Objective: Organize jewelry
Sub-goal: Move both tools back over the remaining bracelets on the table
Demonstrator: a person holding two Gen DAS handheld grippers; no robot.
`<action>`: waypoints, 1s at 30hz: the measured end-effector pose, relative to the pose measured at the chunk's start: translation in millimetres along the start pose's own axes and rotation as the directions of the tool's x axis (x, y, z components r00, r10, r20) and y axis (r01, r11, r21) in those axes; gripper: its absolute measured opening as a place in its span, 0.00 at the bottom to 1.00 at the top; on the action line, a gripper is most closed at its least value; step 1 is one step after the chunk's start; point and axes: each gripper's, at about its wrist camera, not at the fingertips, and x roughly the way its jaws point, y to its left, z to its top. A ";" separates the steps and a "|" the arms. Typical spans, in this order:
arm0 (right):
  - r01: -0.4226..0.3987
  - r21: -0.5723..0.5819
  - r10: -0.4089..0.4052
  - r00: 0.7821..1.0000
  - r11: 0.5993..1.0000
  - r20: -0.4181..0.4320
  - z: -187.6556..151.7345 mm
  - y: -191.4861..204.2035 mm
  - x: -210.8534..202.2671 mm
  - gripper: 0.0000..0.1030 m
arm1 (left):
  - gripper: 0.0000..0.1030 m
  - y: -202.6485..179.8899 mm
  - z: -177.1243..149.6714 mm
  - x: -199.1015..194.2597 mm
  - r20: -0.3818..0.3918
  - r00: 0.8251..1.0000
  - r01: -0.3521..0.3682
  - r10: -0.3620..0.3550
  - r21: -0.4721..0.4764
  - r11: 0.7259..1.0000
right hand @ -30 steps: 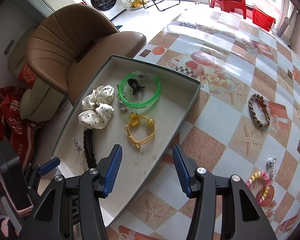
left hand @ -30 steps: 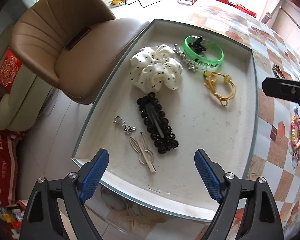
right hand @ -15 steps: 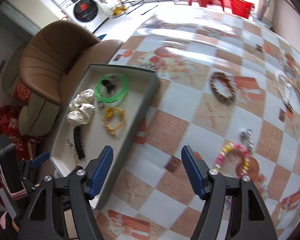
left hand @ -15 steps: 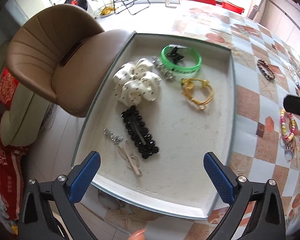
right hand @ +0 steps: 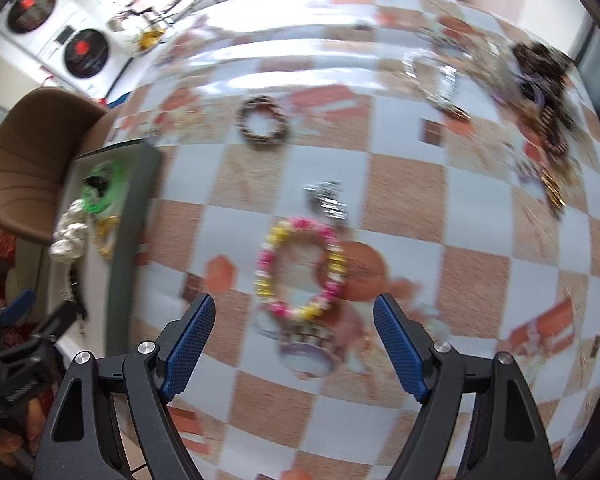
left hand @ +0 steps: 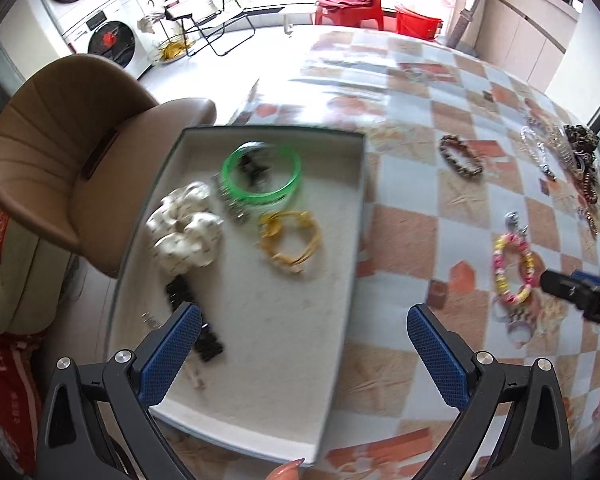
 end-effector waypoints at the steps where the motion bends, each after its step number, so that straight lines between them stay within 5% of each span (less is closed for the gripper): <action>1: 0.008 0.011 -0.008 1.000 1.000 -0.002 -0.6 -4.9 0.6 0.81 | 1.00 -4.4 2.7 0.0 0.003 1.000 0.006 -0.006 0.004 1.000; 13: 0.078 0.033 -0.078 0.997 0.996 0.002 -4.5 -23.1 12.8 0.81 | 1.00 -60.7 45.2 17.7 -0.020 0.989 0.146 -0.146 -0.006 0.989; 30: 0.195 -0.090 -0.189 0.979 0.977 0.075 -9.9 -1.5 35.9 0.73 | 1.00 -108.0 98.1 77.1 -0.033 0.993 0.113 -0.113 -0.017 0.993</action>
